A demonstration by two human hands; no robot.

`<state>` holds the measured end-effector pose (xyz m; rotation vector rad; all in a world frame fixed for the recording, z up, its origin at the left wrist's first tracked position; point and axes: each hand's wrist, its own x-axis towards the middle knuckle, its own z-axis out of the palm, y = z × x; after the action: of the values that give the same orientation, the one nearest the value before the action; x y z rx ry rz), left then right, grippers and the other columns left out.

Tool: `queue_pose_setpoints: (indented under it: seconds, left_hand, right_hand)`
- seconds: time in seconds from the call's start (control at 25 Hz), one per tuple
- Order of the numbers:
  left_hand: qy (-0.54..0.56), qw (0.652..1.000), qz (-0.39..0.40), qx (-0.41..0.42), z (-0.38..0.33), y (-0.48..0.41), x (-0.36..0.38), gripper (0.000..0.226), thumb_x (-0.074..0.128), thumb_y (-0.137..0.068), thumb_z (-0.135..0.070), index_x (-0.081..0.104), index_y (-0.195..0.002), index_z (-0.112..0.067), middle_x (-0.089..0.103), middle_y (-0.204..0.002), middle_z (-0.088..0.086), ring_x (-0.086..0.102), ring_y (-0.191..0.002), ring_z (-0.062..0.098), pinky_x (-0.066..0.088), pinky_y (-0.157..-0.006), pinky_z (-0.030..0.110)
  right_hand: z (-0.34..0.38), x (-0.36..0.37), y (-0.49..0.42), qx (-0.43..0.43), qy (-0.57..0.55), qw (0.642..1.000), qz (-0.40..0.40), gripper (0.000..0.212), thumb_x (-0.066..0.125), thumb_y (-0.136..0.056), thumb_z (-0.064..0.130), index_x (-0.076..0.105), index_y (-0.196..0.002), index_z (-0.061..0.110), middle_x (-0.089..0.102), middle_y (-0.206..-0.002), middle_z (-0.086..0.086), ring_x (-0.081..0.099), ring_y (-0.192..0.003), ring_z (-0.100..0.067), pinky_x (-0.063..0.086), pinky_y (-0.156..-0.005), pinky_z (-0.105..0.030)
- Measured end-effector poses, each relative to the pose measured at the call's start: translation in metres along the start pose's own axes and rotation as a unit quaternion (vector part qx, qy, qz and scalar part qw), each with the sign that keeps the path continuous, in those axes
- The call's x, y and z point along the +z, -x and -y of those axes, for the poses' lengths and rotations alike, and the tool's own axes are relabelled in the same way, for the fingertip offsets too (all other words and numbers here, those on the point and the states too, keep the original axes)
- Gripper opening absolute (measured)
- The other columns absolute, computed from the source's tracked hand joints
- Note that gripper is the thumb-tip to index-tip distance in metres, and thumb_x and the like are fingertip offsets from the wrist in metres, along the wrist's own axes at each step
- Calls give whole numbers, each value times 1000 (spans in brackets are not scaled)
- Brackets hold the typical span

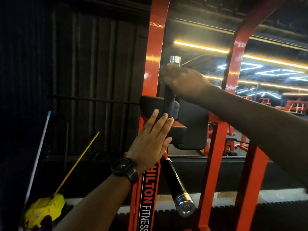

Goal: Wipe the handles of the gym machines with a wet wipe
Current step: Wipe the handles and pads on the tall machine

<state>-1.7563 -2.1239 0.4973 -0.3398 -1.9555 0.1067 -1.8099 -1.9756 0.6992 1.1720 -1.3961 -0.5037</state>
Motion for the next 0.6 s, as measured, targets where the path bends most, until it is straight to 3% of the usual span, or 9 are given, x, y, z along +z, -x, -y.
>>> queue_pose_setpoints:
  seconds: [0.08, 0.2, 0.28, 0.48, 0.6]
  left_hand:
    - [2, 1000, 5, -2, 0, 1, 0, 59, 32, -102, -41, 23, -154, -15, 25, -161, 7, 8, -153, 29, 26, -113, 45]
    - [1, 1000, 11, -11, 0, 1, 1, 59, 33, -102, -42, 23, -155, -16, 23, -161, 6, 3, -153, 26, 24, -112, 46]
    - [0, 1000, 20, -12, 0, 1, 2, 59, 33, -102, -42, 23, -155, -17, 21, -161, 4, 1, -153, 25, 23, -112, 46]
    - [-10, 1000, 18, -16, -3, 0, 1, 58, 30, -102, -42, 26, -154, -16, 25, -161, 6, 4, -153, 27, 21, -112, 46]
    - [22, 999, 27, -26, -3, 1, 1, 59, 28, -102, -42, 16, -155, -20, 16, -163, 5, 0, -153, 27, 26, -112, 48]
  right_hand:
    - [8, -2, 11, -16, -21, 1000, -1, 39, 62, -77, -8, 68, -115, -3, 66, -122, -25, 63, -117, -38, 49, -99, -46]
    - [24, 3, 26, 39, -38, 998, -17, 50, 48, -80, -5, 61, -127, -4, 59, -133, -26, 56, -125, -40, 46, -100, -46]
    - [35, 14, 33, 52, -39, 998, -26, 46, 43, -86, -2, 62, -128, -2, 59, -134, -24, 55, -128, -37, 45, -102, -44]
    - [64, 29, 43, 190, -122, 971, -74, 50, 67, -86, -6, 56, -134, -2, 53, -142, -21, 46, -137, -31, 52, -101, -45]
    - [74, 34, 34, 300, -151, 933, -128, 49, 68, -88, -3, 57, -135, 4, 55, -142, -14, 50, -134, -21, 41, -109, -30]
